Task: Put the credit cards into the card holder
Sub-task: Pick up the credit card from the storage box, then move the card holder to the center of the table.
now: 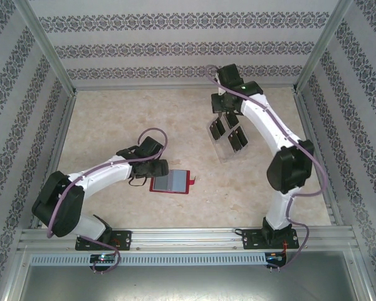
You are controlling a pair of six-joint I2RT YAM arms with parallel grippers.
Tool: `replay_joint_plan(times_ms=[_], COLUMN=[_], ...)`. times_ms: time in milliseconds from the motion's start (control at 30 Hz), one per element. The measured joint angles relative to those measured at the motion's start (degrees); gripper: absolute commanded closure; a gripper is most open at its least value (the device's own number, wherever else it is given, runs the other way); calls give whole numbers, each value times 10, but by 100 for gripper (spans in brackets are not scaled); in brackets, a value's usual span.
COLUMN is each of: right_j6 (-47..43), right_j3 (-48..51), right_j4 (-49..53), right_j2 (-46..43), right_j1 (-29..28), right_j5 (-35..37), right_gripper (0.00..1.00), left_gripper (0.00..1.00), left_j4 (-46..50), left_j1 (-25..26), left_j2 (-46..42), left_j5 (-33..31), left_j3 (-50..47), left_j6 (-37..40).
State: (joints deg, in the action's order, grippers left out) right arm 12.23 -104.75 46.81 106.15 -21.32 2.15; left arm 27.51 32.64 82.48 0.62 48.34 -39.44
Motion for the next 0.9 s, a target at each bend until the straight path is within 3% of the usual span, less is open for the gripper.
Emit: replay_joint_plan(times_ms=[400, 700, 900], right_j6=[153, 248, 292], right_j3=[315, 469, 547], right_j4=[-146, -252, -315], right_j2=[-193, -288, -306], right_j1=[-58, -154, -183], right_j5=[-154, -182, -184], right_gripper=[100, 100, 100], left_gripper=[21, 22, 22], left_j4=[73, 92, 88], left_j1=[-5, -5, -5], left_j2=[-50, -54, -68], left_j5=[-67, -84, -71], left_j3=[-50, -95, -111], left_j6=[-12, -35, -39])
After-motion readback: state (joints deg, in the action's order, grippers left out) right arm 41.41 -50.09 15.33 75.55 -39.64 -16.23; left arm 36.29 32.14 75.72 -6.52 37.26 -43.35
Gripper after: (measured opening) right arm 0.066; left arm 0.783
